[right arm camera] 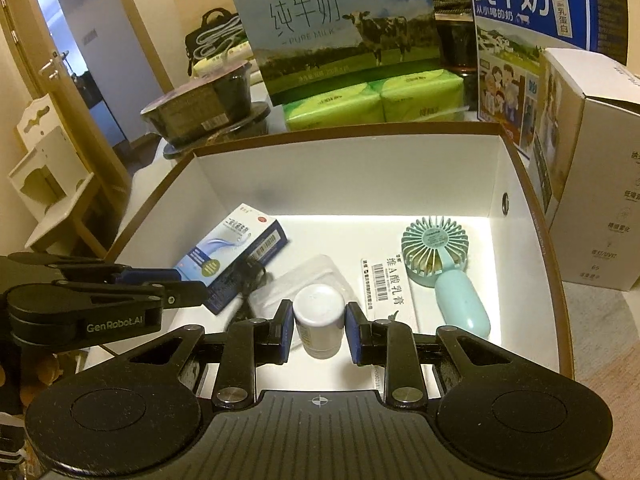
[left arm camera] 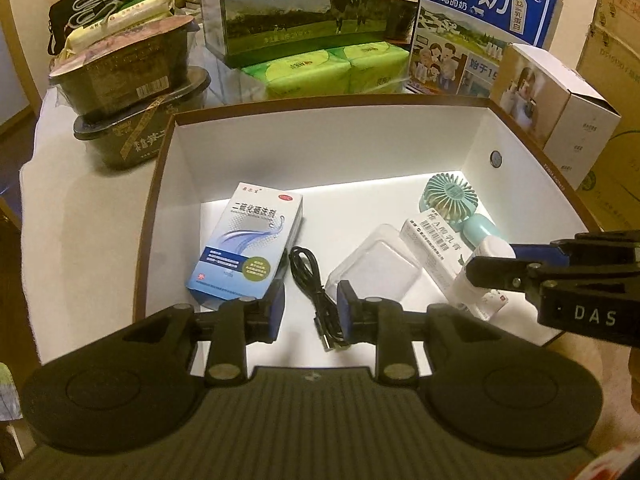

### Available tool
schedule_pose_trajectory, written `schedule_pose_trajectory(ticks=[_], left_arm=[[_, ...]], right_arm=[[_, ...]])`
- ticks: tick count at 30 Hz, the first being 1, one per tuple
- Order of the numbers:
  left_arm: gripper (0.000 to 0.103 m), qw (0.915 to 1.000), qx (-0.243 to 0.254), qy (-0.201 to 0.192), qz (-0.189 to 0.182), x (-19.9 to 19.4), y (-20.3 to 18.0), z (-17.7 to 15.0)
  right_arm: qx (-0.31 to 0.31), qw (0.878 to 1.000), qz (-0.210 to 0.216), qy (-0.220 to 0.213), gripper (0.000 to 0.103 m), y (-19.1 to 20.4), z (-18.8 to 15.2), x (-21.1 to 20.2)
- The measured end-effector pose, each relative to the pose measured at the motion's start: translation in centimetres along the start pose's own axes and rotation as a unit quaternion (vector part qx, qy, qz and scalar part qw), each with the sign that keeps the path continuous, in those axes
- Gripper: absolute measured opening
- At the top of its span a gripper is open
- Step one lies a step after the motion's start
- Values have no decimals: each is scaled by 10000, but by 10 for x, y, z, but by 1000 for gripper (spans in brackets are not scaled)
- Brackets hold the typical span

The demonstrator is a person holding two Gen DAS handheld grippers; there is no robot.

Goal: Organize rigid objects
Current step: 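Lower and release the cable with the left tool while the right releases the bottle into the box, then withdraw both tools from the box back toward the remaining items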

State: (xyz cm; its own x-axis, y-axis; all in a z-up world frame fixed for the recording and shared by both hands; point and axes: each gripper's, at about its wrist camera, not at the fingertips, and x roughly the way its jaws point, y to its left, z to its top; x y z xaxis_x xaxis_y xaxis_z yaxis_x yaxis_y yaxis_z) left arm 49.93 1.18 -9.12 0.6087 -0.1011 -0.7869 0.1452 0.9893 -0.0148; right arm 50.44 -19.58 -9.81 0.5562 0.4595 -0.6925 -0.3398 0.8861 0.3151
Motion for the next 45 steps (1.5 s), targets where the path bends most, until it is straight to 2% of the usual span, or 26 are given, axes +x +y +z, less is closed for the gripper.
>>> schedule_pose_trajectory(ticks=[4,6,8,10,23,35,45], left_arm=[[33,10000,-31,-46,6,-4,3,0],[34,10000,-29,-58,18,-6,3,-1],[36,10000,-37,-74,29,-8,4,-2],[38,9999,-54,-96,29,-11,5,-2],[51,9993,-213,-292,19,-44,6,-14],[52,9986,-245,-450,-96,-95,-8,-43],[52,9975,-396,-572,-100,-136,-16,-71]], right_arm=[[85,10000,33,-21,28,1,4,1],[107,9999,-38,-115,38,2,6,-1],[107,9997,-70,-221,61,3,6,-5],[82,9995,-76,-300,64,4,7,-8],[97,9987,-95,-498,67,6,-1,-42],[297,9955,-121,-888,68,-8,-34,-111],[472,9937,-252,-984,68,-19,-69,-162]])
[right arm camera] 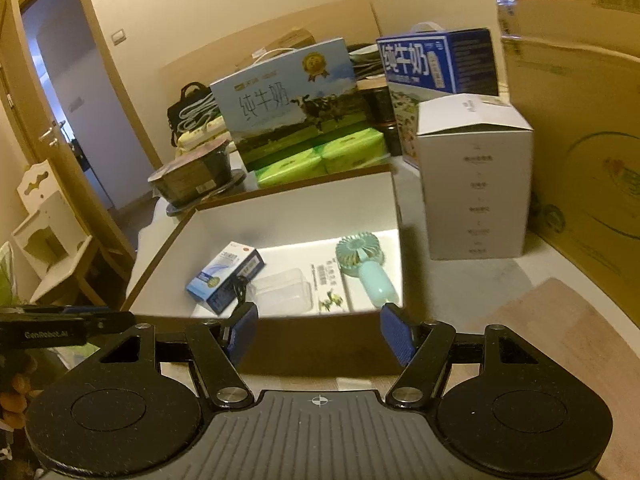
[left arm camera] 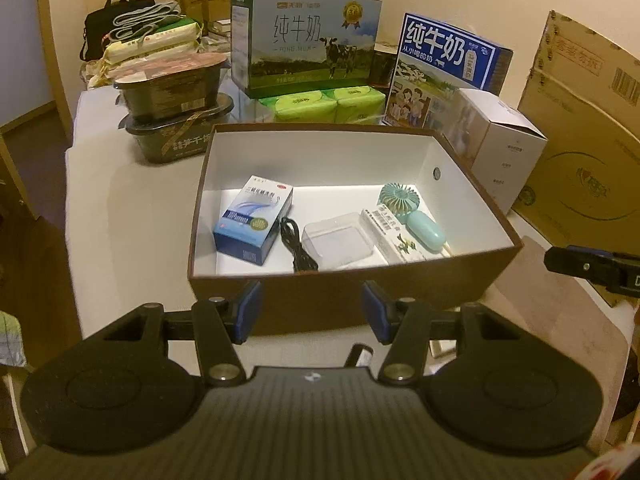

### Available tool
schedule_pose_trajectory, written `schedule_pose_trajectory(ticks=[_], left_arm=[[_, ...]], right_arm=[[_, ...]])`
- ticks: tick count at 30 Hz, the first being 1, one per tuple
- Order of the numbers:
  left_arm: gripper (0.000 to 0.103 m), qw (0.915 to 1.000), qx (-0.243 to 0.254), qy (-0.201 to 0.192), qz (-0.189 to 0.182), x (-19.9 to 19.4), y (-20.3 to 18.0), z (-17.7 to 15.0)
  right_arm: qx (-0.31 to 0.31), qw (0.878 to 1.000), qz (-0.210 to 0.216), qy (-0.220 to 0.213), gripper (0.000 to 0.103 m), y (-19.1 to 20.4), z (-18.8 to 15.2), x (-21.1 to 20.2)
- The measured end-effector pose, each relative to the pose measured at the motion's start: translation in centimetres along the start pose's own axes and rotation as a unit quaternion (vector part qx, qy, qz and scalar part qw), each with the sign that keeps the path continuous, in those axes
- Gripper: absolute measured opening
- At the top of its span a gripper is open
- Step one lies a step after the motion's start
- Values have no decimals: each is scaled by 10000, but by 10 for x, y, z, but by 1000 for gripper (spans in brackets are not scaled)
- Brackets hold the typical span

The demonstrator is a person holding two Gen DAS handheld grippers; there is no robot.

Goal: Organize rigid objects
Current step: 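Withdraw both tools from the box back toward the remaining items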

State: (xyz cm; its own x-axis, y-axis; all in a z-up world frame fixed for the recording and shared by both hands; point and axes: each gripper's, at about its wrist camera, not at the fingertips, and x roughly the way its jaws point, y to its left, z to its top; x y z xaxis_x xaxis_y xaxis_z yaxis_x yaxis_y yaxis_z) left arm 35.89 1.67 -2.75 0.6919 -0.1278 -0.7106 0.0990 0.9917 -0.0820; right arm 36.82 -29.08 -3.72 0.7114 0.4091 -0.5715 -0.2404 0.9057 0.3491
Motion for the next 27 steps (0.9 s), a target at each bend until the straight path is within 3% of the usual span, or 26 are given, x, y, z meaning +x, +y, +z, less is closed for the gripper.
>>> schedule_pose_trajectory(ticks=[12,27], left_arm=[[56,9998,128,58,103,-28,-22,-41],[56,9994,2,347,43,-41,-40,-88]], right_arm=[[161,9998,-62,83,68,-6,-38,-39],[249,9992,-17,301,68,2,-72,-56]])
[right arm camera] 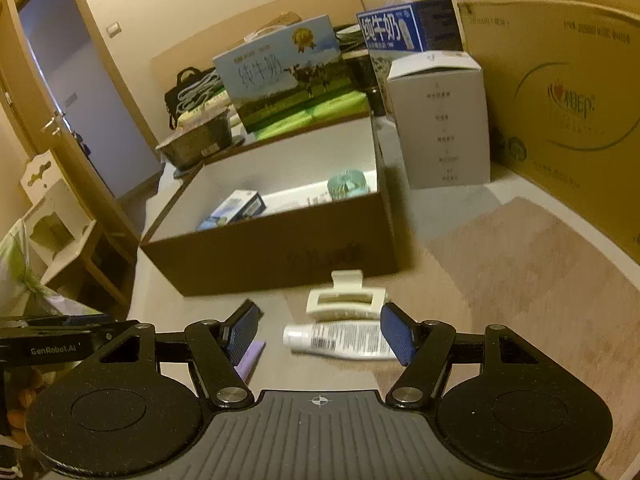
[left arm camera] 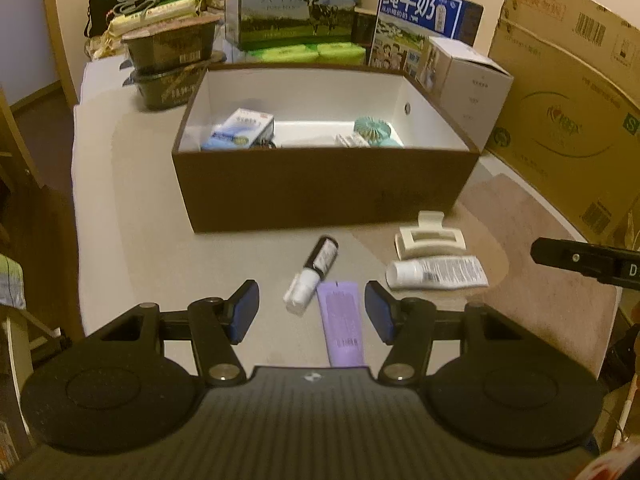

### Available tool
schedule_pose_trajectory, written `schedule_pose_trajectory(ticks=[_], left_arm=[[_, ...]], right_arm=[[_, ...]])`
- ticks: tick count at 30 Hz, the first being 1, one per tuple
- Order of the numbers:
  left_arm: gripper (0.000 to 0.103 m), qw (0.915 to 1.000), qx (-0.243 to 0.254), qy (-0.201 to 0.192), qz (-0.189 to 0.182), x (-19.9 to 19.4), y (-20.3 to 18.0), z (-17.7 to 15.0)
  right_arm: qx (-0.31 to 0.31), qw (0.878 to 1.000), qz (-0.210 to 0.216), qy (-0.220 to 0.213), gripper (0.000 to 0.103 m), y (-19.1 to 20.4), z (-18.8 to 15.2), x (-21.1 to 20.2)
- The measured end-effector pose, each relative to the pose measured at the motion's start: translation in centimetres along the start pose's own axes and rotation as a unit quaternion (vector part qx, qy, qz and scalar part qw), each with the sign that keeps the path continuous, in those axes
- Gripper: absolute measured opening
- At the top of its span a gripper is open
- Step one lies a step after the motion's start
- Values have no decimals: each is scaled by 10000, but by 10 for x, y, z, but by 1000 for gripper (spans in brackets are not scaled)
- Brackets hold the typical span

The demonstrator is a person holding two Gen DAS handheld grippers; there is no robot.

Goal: Organize rigid objects
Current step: 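Withdraw both tools from the box back toward the remaining items, then lower the right tool onto the purple tube and close its fingers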

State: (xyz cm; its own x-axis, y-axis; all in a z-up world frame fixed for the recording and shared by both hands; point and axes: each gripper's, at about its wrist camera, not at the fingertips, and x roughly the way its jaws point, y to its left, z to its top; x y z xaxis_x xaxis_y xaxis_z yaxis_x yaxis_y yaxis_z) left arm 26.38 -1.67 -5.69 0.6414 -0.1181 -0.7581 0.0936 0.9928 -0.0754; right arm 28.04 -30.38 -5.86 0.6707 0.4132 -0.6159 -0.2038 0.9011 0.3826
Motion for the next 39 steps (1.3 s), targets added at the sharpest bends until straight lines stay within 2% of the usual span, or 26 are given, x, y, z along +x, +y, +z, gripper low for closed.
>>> schedule_pose_trajectory(ticks=[13,24,39], left_arm=[[56,9993,-41,356,-57,10,-11,-32],[56,9991,-1,422,-4,22,-7,-37],[56,9970,-226,696,252,52,46,-54]], right_arm=[[36,9994,9,334,68,3,-33,7],[57,9987,-31,507,68,4,-42,19],[-217,9932,299,1104,67,71,-60,93]])
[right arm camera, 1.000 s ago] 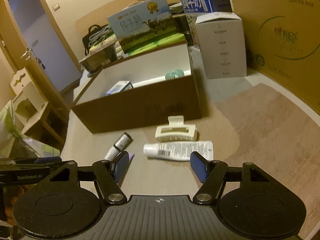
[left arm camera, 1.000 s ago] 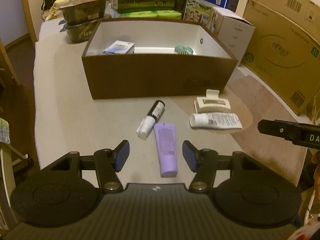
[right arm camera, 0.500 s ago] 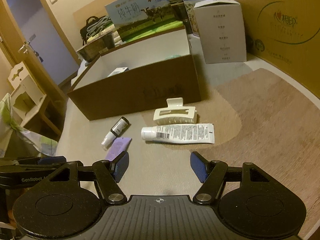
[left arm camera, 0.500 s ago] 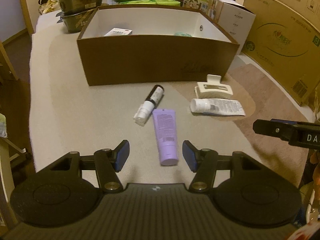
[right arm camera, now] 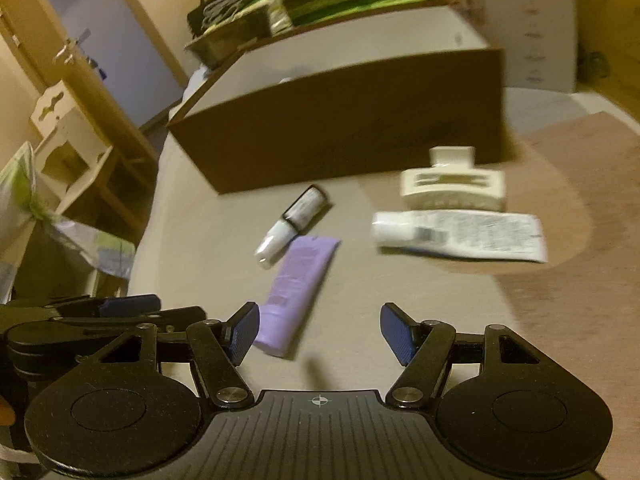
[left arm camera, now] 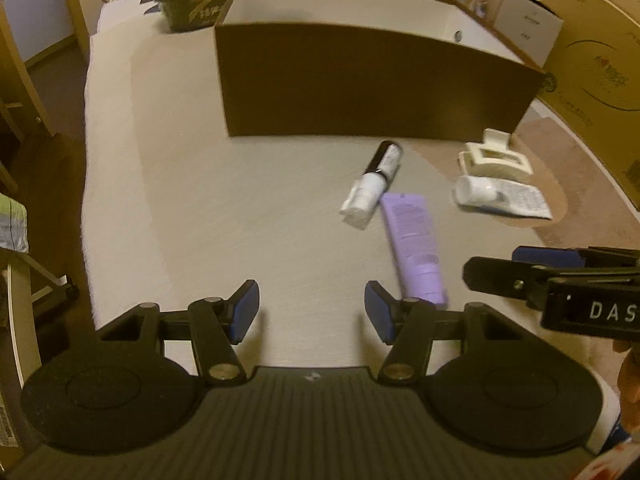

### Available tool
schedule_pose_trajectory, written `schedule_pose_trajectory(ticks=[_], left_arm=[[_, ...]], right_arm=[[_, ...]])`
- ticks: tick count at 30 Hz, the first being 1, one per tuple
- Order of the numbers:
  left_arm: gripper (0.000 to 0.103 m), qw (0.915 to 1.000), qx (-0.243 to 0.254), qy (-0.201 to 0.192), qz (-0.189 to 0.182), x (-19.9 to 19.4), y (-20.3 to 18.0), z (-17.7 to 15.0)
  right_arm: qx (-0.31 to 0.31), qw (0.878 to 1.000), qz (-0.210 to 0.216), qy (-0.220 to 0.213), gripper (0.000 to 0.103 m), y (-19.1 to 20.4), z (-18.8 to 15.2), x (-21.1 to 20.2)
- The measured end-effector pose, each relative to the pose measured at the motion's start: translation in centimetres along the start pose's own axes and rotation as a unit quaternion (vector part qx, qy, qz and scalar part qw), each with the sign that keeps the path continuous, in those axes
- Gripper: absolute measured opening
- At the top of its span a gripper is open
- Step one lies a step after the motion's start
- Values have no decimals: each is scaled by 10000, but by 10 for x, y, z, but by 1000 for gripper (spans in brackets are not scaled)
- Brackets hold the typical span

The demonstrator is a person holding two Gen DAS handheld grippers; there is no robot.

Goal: Organize rigid objects
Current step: 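Lower the right tool onto the purple tube and close its fingers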

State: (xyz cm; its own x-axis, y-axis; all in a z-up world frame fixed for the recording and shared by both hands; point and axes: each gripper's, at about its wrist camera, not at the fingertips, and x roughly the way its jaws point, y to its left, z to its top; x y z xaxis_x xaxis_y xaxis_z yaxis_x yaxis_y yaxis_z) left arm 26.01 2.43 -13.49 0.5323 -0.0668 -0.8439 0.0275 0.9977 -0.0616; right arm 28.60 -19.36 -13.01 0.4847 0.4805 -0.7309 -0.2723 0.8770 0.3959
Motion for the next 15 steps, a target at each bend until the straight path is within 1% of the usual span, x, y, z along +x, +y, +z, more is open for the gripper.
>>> schedule_pose_trajectory(ticks=[3,4,5,7,12,13,14,15], left_arm=[[55,10000,-14,46,11,8,7,-1],[55,10000,-12,44,16,9,8,-1],[55,10000,-12,41,19,11,10,-1],[55,10000,-14,51,24,14,12,-1],[55,10000,13,89,31,21,15,0],[55,10000,19,94,24,23,15,0],[55,10000,24,93,9,24,15,0],[55,10000,34,88,-13,24,15,1]], right_arm=[[-44,10000,-31,63,67,11,1,15],[-64,9999,-41,91,66,13,2,21],[-74,9999,-58,113,61,15,2,25],[-51,9998,-90,177,56,16,3,34],[-54,9996,-93,250,51,15,5,50],[-86,9995,-121,269,49,15,4,51],[-132,9994,-149,284,43,15,4,53],[-174,9994,-138,276,40,14,3,53]])
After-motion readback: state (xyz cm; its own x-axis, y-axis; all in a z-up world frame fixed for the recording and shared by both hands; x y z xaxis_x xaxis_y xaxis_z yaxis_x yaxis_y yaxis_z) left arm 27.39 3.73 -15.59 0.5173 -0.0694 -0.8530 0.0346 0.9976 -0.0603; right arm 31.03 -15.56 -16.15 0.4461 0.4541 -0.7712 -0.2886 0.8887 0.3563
